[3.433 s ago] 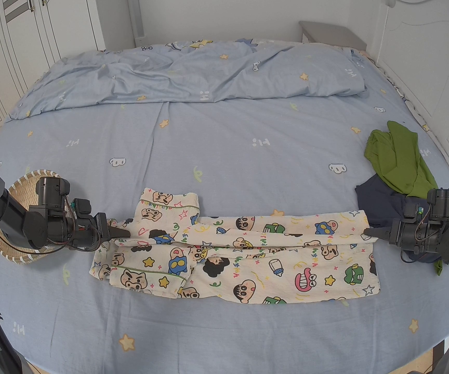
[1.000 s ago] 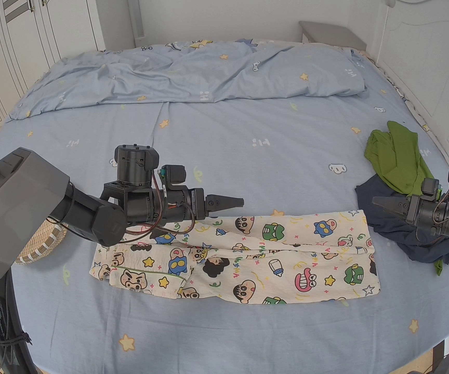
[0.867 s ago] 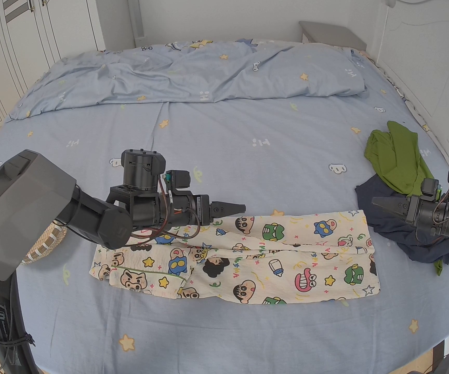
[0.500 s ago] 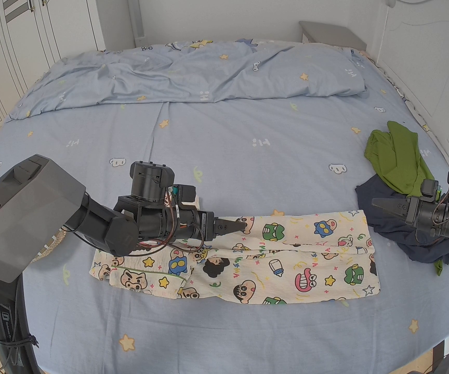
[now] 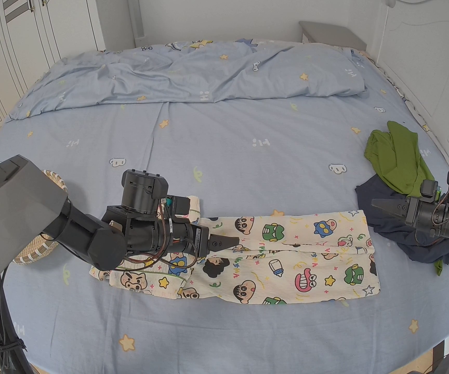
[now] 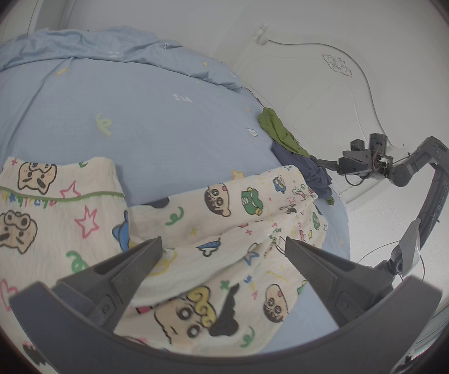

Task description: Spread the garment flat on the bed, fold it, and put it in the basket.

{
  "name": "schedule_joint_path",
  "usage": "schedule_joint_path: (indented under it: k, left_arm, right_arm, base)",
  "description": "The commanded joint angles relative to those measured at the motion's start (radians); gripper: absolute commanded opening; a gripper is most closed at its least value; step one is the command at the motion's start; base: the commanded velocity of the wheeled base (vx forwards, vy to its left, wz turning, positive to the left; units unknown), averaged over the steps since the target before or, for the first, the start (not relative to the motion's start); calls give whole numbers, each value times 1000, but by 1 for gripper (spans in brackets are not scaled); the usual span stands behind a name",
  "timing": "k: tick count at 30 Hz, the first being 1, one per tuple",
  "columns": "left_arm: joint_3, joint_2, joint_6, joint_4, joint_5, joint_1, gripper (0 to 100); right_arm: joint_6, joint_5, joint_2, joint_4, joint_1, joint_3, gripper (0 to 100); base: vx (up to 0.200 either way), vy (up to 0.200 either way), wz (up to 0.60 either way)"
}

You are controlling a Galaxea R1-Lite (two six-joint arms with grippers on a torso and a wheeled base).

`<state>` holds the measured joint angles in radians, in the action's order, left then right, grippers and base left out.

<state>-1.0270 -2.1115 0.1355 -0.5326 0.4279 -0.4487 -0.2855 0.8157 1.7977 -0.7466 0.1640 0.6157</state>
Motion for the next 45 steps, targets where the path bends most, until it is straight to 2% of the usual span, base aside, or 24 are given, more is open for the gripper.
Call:
schedule_joint_path:
  k: [1,9,17,21,24,26,28,33,36,41,45]
  left_arm:
    - [68,84,-1,-17,-1,-22,100]
    - [142,102,1,-27,-6,-76,100]
    - [191,130,3,-27,-8,-91,100]
    - [200,206,13,-24,-6,-90,100]
    - [202,269,55,-23,-6,-82,100]
    - [197,320,116,-20,-8,-77,100]
    - [188,349,156,-21,-6,-59,100]
    - [200,406,176,-10,-1,4,100]
    - [251,433,197,-12,5,39,100]
    - [308,478,226,-14,6,65,100]
    - [343,492,254,-20,8,81,100]
  right_arm:
    - [0,0,3,1,0,1,100]
    - [-1,0,63,9,5,15,100]
    - [-1,0,144,12,3,32,100]
    - [-1,0,161,59,0,45,100]
    - [0,0,160,122,2,52,100]
    - [5,-3,160,210,5,75,100]
    - [54,-3,163,300,12,104,100]
    - [170,0,216,458,17,170,100]
    - [207,0,258,460,14,179,100]
    - [212,10,272,461,2,190,100]
    - [204,109,285,472,0,225,100]
  base:
    - [0,0,0]
    - [0,0,0]
    - [0,0,0]
    - [0,0,0]
    - [0,0,0]
    - [0,0,0]
    - [0,0,0]
    - [0,0,0]
    - [0,0,0]
    - [0,0,0]
    - [0,0,0]
